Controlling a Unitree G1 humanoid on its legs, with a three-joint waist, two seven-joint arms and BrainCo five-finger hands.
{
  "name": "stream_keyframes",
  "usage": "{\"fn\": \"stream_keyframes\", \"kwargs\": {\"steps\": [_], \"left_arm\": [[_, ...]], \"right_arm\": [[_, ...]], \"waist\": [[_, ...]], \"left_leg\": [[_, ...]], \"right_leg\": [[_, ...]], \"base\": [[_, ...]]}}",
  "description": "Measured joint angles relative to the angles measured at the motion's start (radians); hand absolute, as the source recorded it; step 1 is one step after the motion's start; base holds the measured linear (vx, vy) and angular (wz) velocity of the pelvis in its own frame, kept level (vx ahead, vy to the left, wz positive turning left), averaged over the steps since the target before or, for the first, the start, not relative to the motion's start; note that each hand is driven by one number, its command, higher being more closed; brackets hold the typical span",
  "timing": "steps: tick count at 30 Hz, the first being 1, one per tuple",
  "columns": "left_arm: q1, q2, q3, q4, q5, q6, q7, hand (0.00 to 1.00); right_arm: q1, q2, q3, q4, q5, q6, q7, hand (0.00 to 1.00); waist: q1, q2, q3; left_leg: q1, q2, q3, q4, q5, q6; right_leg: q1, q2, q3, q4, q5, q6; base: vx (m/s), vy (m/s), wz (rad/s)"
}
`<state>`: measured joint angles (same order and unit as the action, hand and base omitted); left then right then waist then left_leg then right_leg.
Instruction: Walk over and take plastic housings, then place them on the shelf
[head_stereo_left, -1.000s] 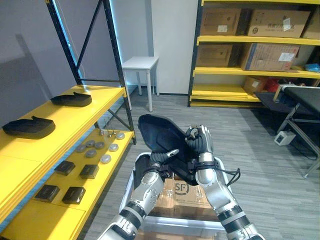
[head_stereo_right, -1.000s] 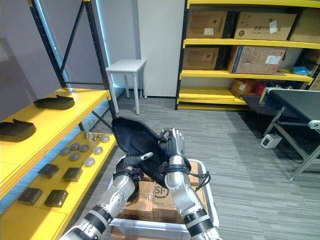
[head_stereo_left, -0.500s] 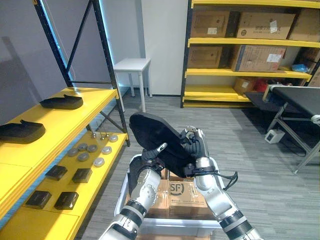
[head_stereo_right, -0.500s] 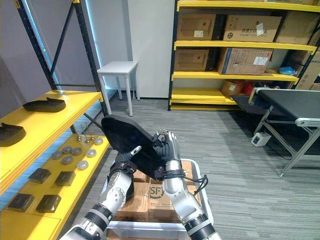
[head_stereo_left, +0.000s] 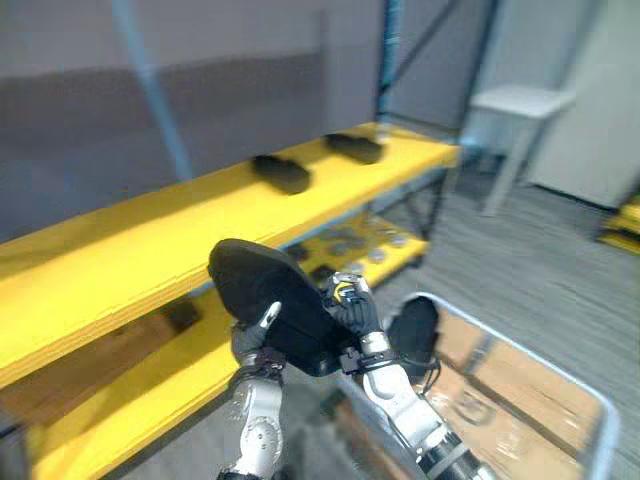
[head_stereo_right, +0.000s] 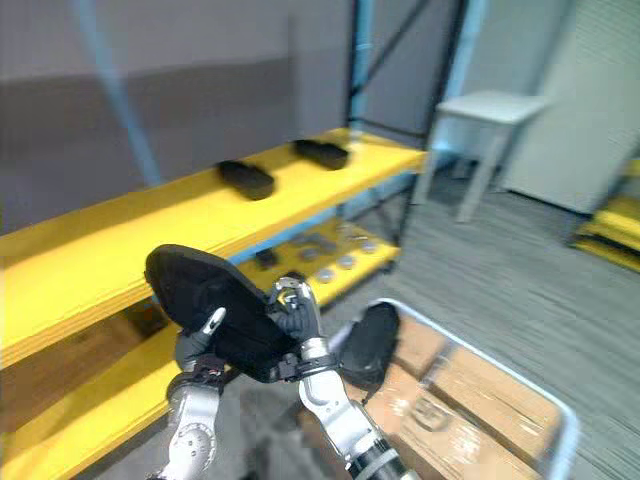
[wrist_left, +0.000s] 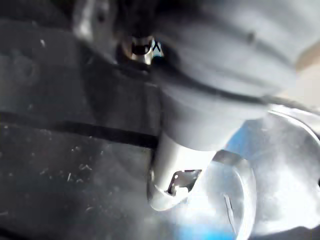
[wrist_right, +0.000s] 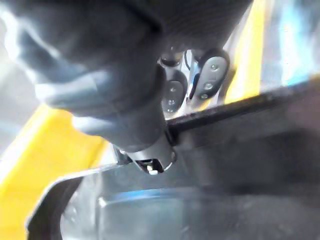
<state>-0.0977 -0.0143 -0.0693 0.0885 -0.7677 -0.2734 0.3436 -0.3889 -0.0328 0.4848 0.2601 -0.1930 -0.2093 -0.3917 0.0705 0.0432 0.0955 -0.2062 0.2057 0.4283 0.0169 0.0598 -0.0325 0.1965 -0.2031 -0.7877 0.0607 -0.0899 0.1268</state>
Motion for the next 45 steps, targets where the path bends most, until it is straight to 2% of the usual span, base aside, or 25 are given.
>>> {"fn": "stream_keyframes", "kwargs": {"steps": [1, 2, 3, 4, 5, 6, 7, 8, 9, 10, 11, 12, 14, 15, 16, 17, 18, 19, 20, 21, 23, 26, 36, 41, 45], "left_arm": [[0.030, 0.013, 0.013, -0.042, 0.025, 0.001, -0.001, 1.00], [0.046, 0.019, 0.017, -0.061, 0.031, 0.001, -0.001, 1.00], [0.072, 0.029, 0.025, -0.086, 0.054, 0.005, -0.001, 1.00], [0.079, 0.031, 0.031, -0.089, 0.067, 0.012, -0.001, 1.00], [0.083, 0.034, 0.034, -0.091, 0.098, 0.027, -0.004, 1.00], [0.083, 0.047, 0.034, -0.095, 0.129, 0.041, -0.008, 1.00], [0.085, 0.055, 0.035, -0.102, 0.141, 0.048, -0.009, 1.00], [0.087, 0.079, 0.039, -0.120, 0.168, 0.054, -0.013, 1.00], [0.083, 0.114, 0.046, -0.136, 0.190, 0.054, -0.017, 1.00], [0.082, 0.131, 0.050, -0.139, 0.199, 0.054, -0.017, 1.00], [0.079, 0.167, 0.051, -0.140, 0.208, 0.055, -0.026, 1.00], [0.075, 0.182, 0.051, -0.140, 0.214, 0.055, -0.029, 1.00], [0.064, 0.186, 0.053, -0.140, 0.216, 0.054, -0.029, 1.00], [0.054, 0.200, 0.049, -0.138, 0.224, 0.054, -0.029, 1.00], [0.048, 0.210, 0.044, -0.133, 0.223, 0.054, -0.029, 1.00], [0.022, 0.224, 0.027, -0.110, 0.223, 0.054, -0.031, 1.00], [0.006, 0.228, 0.015, -0.097, 0.223, 0.055, -0.032, 1.00], [-0.022, 0.244, -0.016, -0.077, 0.223, 0.055, -0.036, 1.00], [-0.045, 0.266, -0.037, -0.069, 0.223, 0.055, -0.040, 1.00], [-0.050, 0.261, -0.048, -0.063, 0.223, 0.056, -0.050, 1.00], [-0.060, 0.283, -0.062, -0.062, 0.226, 0.059, -0.069, 1.00], [-0.140, 0.309, -0.103, -0.015, 0.244, 0.062, -0.090, 1.00], [-0.281, 0.304, -0.100, 0.050, 0.342, 0.111, -0.082, 1.00], [-0.303, 0.290, 0.004, 0.053, 0.335, 0.113, -0.050, 1.00], [-0.333, 0.295, 0.082, 0.112, 0.193, 0.113, -0.011, 1.00]], "right_arm": [[0.000, 0.013, 0.009, -0.006, 0.000, 0.000, 0.008, 1.00], [0.001, 0.023, 0.012, -0.006, 0.000, 0.000, 0.016, 1.00], [0.010, 0.041, 0.013, -0.006, 0.000, 0.003, 0.031, 1.00], [0.019, 0.048, 0.014, -0.007, 0.000, 0.006, 0.036, 1.00], [0.031, 0.051, 0.013, -0.006, 0.002, 0.014, 0.040, 1.00], [0.032, 0.050, 0.006, -0.003, 0.007, 0.024, 0.048, 1.00], [0.032, 0.050, 0.006, -0.003, 0.010, 0.028, 0.052, 1.00], [0.031, 0.055, 0.006, -0.003, 0.020, 0.031, 0.060, 1.00], [0.029, 0.066, 0.007, -0.002, 0.030, 0.031, 0.070, 1.00], [0.030, 0.071, 0.009, -0.002, 0.031, 0.031, 0.079, 1.00], [0.032, 0.075, 0.013, -0.001, 0.046, 0.031, 0.091, 1.00], [0.031, 0.077, 0.013, -0.002, 0.059, 0.031, 0.096, 1.00], [0.026, 0.078, 0.013, -0.004, 0.079, 0.031, 0.097, 1.00], [0.025, 0.078, 0.012, -0.007, 0.094, 0.030, 0.097, 0.00], [0.026, 0.077, 0.011, -0.010, 0.101, 0.031, 0.097, 0.00], [0.032, 0.067, 0.004, -0.016, 0.105, 0.031, 0.097, 0.00], [0.036, 0.060, -0.002, -0.017, 0.105, 0.031, 0.097, 0.00], [0.050, 0.051, -0.021, -0.033, 0.106, 0.032, 0.097, 0.00], [0.074, 0.047, -0.034, -0.063, 0.106, 0.033, 0.097, 0.00], [0.094, 0.035, -0.038, -0.081, 0.106, 0.033, 0.098, 0.00], [0.122, 0.017, -0.035, -0.117, 0.108, 0.033, 0.110, 0.00], [0.158, -0.024, -0.052, -0.176, 0.142, 0.037, 0.124, 0.00], [0.277, -0.058, -0.116, -0.380, 0.206, 0.063, 0.163, 0.00], [0.385, -0.042, -0.301, -0.574, 0.294, 0.064, 0.178, 0.00], [0.538, -0.047, -0.455, -0.602, 0.389, 0.055, 0.161, 0.00]], "waist": [[0.008, 0.001, -0.001], [0.018, 0.000, -0.001], [0.033, -0.009, -0.001], [0.031, -0.017, -0.003], [0.020, -0.019, -0.004], [0.013, -0.025, 0.000], [0.013, -0.026, 0.001], [0.009, -0.026, 0.002], [0.002, -0.026, 0.003], [-0.003, -0.025, 0.004], [-0.011, -0.025, 0.005], [-0.019, -0.024, 0.005], [-0.024, -0.027, 0.005], [-0.032, -0.028, 0.007], [-0.033, -0.031, 0.007], [-0.039, -0.040, 0.009], [-0.050, -0.046, 0.010], [-0.066, -0.068, 0.012], [-0.070, -0.100, 0.011], [-0.082, -0.092, 0.015], [-0.079, -0.068, 0.006], [-0.090, -0.068, 0.007], [-0.118, -0.061, 0.008], [-0.157, -0.044, -0.001], [-0.198, -0.024, -0.013]], "left_leg": [[0.000, -0.021, 0.001, -0.018, 0.058, -0.022], [0.000, -0.036, -0.013, -0.020, 0.091, -0.019], [0.002, -0.075, -0.030, -0.010, 0.127, -0.011], [0.005, -0.103, -0.038, -0.006, 0.111, -0.001], [0.022, -0.159, -0.065, -0.009, 0.099, 0.035], [0.049, -0.203, -0.089, -0.001, 0.087, 0.069], [0.064, -0.217, -0.102, 0.004, 0.074, 0.085], [0.095, -0.228, -0.130, 0.010, 0.051, 0.106], [0.122, -0.227, -0.165, 0.013, 0.030, 0.116], [0.137, -0.223, -0.183, 0.013, 0.020, 0.118], [0.170, -0.220, -0.221, 0.013, 0.003, 0.115], [0.200, -0.227, -0.256, 0.012, -0.010, 0.122], [0.225, -0.236, -0.296, 0.006, -0.017, 0.122], [0.228, -0.240, -0.338, 0.008, -0.025, 0.111], [0.226, -0.242, -0.353, 0.011, -0.029, 0.104], [0.217, -0.254, -0.405, 0.025, -0.040, 0.086], [0.216, -0.262, -0.430, 0.027, -0.042, 0.083], [0.216, -0.290, -0.469, 0.036, -0.044, 0.074], [0.216, -0.323, -0.493, 0.047, -0.055, 0.061], [0.221, -0.320, -0.510, 0.054, -0.057, 0.054], [0.200, -0.271, -0.508, 0.069, -0.078, 0.025], [0.174, -0.234, -0.516, 0.083, -0.079, 0.015], [0.217, -0.214, -0.447, 0.013, -0.068, 0.001], [0.235, -0.207, -0.394, -0.024, -0.068, 0.001], [0.228, -0.201, -0.346, -0.049, -0.067, 0.002]], "right_leg": [[0.016, -0.018, -0.038, 0.012, -0.001, 0.027], [0.021, -0.036, -0.048, 0.030, -0.006, 0.035], [0.031, -0.090, -0.055, 0.086, -0.018, 0.051], [0.032, -0.125, -0.061, 0.124, -0.020, 0.049], [0.031, -0.211, -0.069, 0.247, -0.010, 0.034], [0.023, -0.296, -0.061, 0.385, 0.024, -0.015], [0.016, -0.330, -0.044, 0.453, 0.058, -0.064], [-0.019, -0.381, 0.008, 0.594, 0.156, -0.202], [-0.093, -0.379, 0.126, 0.751, 0.141, -0.205], [-0.138, -0.347, 0.210, 0.808, 0.102, -0.176], [-0.203, -0.272, 0.339, 0.870, 0.026, -0.120], [-0.248, -0.216, 0.401, 0.870, -0.030, -0.100], [-0.300, -0.166, 0.426, 0.808, -0.074, -0.089], [-0.353, -0.096, 0.480, 0.667, -0.097, -0.086], [-0.370, -0.057, 0.533, 0.591, -0.100, -0.080], [-0.387, 0.019, 0.668, 0.440, -0.105, -0.065], [-0.388, 0.041, 0.738, 0.382, -0.105, -0.064], [-0.376, 0.062, 0.839, 0.281, -0.069, -0.047], [-0.368, 0.040, 0.862, 0.239, 0.025, -0.045], [-0.355, 0.033, 0.829, 0.252, 0.025, -0.023], [-0.309, 0.074, 0.796, 0.147, 0.055, -0.055], [-0.245, 0.104, 0.735, 0.014, 0.119, -0.076], [-0.206, 0.121, 0.752, -0.073, 0.148, -0.083], [-0.224, 0.129, 0.783, -0.072, 0.148, -0.084], [-0.264, 0.141, 0.825, -0.072, 0.155, -0.085]], "base": [[0.31, 0.155, 1.12], [0.39, 0.210, 0.63], [0.38, 0.222, 0.35], [0.42, 0.266, 0.69], [0.39, 0.288, 0.97], [0.36, 0.281, 0.97], [0.30, 0.269, 0.79], [0.27, 0.224, 0.71], [0.26, 0.181, 0.70], [0.30, 0.087, 0.79], [0.29, 0.026, 0.88], [0.29, 0.021, 0.93], [0.19, -0.006, 0.86], [0.19, -0.046, 0.87], [0.21, -0.102, 1.08], [0.12, -0.116, 0.95], [0.15, -0.167, 1.41], [0.16, -0.190, 1.38], [0.16, -0.186, 1.41], [0.15, -0.158, 1.01], [0.14, -0.113, 0.37], [0.12, -0.077, 0.26], [0.09, 0.010, -0.09], [0.03, 0.024, -0.21], [0.02, 0.013, -0.33]]}}
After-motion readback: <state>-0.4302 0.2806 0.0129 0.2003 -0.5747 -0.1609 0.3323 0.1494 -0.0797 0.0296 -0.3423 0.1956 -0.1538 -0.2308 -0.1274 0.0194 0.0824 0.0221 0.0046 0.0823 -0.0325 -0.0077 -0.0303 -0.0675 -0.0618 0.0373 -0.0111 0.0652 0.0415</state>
